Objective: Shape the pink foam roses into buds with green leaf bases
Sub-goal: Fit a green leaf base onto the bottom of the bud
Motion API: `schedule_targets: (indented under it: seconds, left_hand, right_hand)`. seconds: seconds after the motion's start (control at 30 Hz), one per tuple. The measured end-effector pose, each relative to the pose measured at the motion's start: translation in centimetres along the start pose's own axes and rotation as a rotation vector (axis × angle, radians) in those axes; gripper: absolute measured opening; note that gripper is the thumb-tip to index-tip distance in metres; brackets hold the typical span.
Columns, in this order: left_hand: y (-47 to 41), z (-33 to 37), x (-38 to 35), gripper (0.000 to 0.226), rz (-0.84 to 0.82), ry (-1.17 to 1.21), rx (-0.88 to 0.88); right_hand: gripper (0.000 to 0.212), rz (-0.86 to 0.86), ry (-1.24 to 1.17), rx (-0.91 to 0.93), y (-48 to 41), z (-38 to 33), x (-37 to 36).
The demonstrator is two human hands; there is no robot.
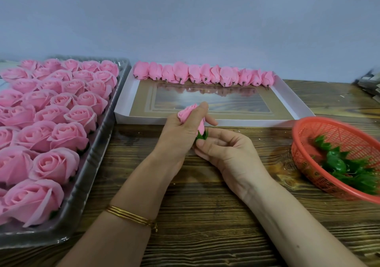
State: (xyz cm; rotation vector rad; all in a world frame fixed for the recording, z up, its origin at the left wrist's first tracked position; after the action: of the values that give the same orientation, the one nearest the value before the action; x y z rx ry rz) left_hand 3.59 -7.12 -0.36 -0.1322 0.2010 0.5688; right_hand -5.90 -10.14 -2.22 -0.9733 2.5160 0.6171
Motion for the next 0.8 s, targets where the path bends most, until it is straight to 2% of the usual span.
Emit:
schedule_targets:
  seconds: [0.1,0.33,0.5,0.8]
  left_hand:
    - [0.11,0.04,-0.13,0.037,-0.014,0.008,0.012]
    - [0.35,0.55,-0.25,0.037,-0.007,0.032,-0.001]
    - [0.37,0.83,-0.23,0.038,0.03,0.027,-0.019]
    - [0.36,0.84,-0.44,0.041,-0.006,0.048,-0.023]
  right_hand:
    - [0.048,-0.007,-0.038,0.0,-0.01,-0.01,-0.02]
    - [0.034,-0.055,-0.13,-0.069,-0.06,0.23,-0.16]
    - [0.039,-0.063,-0.12,-0.111,0.11,0.34,-0.32]
    - [0.033,-0.017,-0.136,-0.018,-0.03,-0.09,0.03]
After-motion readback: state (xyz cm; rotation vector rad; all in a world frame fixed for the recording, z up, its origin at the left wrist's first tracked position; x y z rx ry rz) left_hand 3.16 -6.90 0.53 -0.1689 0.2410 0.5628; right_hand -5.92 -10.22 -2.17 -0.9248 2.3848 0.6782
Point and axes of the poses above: each hand's wrist, its own y-axis away from the middle knuckle, its own x-axis out of the back of the hand, z = x × y, the point moved 8 cm from there along -y, towards the middle knuckle, and after that the axes turned 5 degrees about -x, right-handed, at the moved point
